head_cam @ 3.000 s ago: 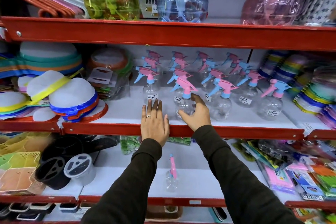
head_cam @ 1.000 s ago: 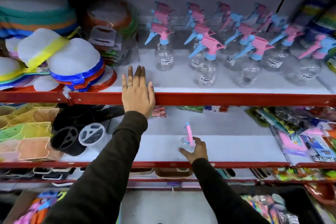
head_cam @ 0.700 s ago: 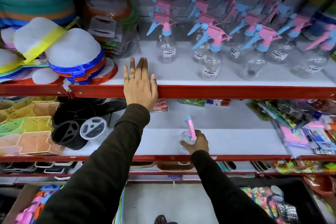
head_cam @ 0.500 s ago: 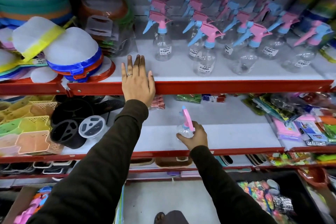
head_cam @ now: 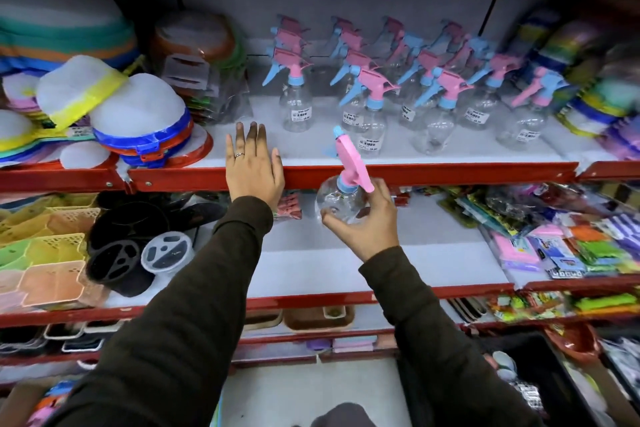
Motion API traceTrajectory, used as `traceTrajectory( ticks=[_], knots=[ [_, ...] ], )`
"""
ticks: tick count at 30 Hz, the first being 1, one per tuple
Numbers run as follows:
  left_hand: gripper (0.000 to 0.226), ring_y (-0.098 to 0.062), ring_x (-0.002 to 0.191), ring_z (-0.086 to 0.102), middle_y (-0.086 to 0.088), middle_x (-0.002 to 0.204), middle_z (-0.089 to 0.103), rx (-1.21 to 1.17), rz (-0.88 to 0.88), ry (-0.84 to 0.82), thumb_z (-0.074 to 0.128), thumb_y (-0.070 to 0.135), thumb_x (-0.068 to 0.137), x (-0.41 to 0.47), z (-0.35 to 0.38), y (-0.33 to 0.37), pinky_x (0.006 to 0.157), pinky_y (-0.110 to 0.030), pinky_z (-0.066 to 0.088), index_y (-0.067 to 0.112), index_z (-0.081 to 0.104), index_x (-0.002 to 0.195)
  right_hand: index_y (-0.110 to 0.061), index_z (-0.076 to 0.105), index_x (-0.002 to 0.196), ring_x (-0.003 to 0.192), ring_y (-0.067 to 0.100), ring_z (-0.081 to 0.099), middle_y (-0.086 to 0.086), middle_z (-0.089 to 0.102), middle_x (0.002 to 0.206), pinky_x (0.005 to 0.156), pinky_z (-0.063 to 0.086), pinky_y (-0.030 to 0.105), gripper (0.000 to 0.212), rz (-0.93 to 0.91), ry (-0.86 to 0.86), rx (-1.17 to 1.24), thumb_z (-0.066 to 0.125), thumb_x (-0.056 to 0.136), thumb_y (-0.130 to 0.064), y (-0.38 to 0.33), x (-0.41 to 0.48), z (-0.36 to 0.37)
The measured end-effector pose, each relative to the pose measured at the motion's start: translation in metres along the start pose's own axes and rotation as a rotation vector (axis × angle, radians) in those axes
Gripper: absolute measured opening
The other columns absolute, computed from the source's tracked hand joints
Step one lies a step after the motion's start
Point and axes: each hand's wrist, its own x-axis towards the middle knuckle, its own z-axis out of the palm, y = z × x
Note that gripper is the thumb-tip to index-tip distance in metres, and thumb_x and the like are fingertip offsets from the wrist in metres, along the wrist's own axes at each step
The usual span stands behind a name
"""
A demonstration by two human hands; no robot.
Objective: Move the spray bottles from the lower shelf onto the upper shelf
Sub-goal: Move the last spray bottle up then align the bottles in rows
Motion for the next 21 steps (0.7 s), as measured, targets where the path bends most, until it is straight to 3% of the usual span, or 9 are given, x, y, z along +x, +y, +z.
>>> traceTrajectory(
  ticks=[5, 9, 13, 15, 18, 21],
  knots=[
    [0.061, -0.030, 0.155, 0.009, -0.014, 0.163, 0.029, 0.016, 0.005, -0.021, 0.022, 0.035, 0.103, 0.001, 0.001, 0.000, 0.125, -0.045, -0.004, 0.003, 0.027, 0.154, -0.032, 0.058, 0.109, 0.092, 0.003, 0.051, -0.007, 0.045, 0.102, 0.086, 0.044, 0.008, 0.055, -0.106, 0.030, -0.026, 0.082, 0.061, -0.044, -0.030, 0.043, 0.005],
    [0.063, -0.032, 0.154, 0.016, -0.016, 0.160, 0.035, -0.017, 0.007, -0.008, 0.020, 0.036, 0.100, 0.001, -0.002, -0.001, 0.126, -0.048, 0.006, 0.002, 0.032, 0.152, -0.020, 0.063, 0.116, 0.094, 0.005, 0.046, -0.007, 0.039, 0.104, 0.094, 0.049, 0.027, 0.062, -0.085, 0.030, -0.082, 0.082, 0.062, -0.043, -0.045, 0.079, 0.022],
    [0.064, -0.032, 0.154, 0.016, -0.016, 0.160, 0.035, -0.004, 0.007, -0.017, 0.018, 0.036, 0.100, 0.001, -0.002, -0.001, 0.126, -0.048, 0.007, 0.002, 0.031, 0.153, -0.015, 0.054, 0.130, 0.101, 0.005, 0.041, -0.002, 0.046, 0.113, 0.094, 0.040, 0.022, 0.074, -0.067, -0.020, -0.144, 0.084, 0.067, -0.041, -0.044, 0.104, 0.041],
    [0.065, -0.031, 0.154, 0.015, -0.015, 0.161, 0.033, 0.005, 0.010, -0.025, 0.016, 0.037, 0.100, 0.002, 0.000, -0.001, 0.126, -0.047, 0.004, 0.003, 0.029, 0.154, -0.014, 0.050, 0.128, 0.105, 0.009, 0.046, 0.004, 0.054, 0.120, 0.092, 0.039, 0.021, 0.073, -0.044, -0.058, -0.149, 0.084, 0.068, -0.039, -0.041, 0.110, 0.049],
    [0.067, -0.031, 0.155, 0.014, -0.014, 0.162, 0.032, -0.006, 0.014, -0.014, 0.013, 0.038, 0.099, 0.002, 0.001, -0.002, 0.125, -0.045, 0.002, 0.003, 0.029, 0.154, -0.011, 0.049, 0.120, 0.108, 0.025, 0.057, 0.009, 0.059, 0.117, 0.094, 0.050, 0.038, 0.066, -0.021, -0.116, -0.159, 0.084, 0.070, -0.036, -0.036, 0.115, 0.060],
    [0.067, -0.030, 0.155, 0.014, -0.013, 0.162, 0.031, -0.009, 0.013, -0.011, 0.012, 0.039, 0.099, 0.003, 0.001, -0.001, 0.124, -0.043, -0.002, 0.004, 0.029, 0.154, -0.010, 0.050, 0.122, 0.109, 0.027, 0.059, 0.009, 0.062, 0.118, 0.095, 0.051, 0.040, 0.065, -0.007, -0.127, -0.172, 0.084, 0.072, -0.036, -0.031, 0.118, 0.066]
  ],
)
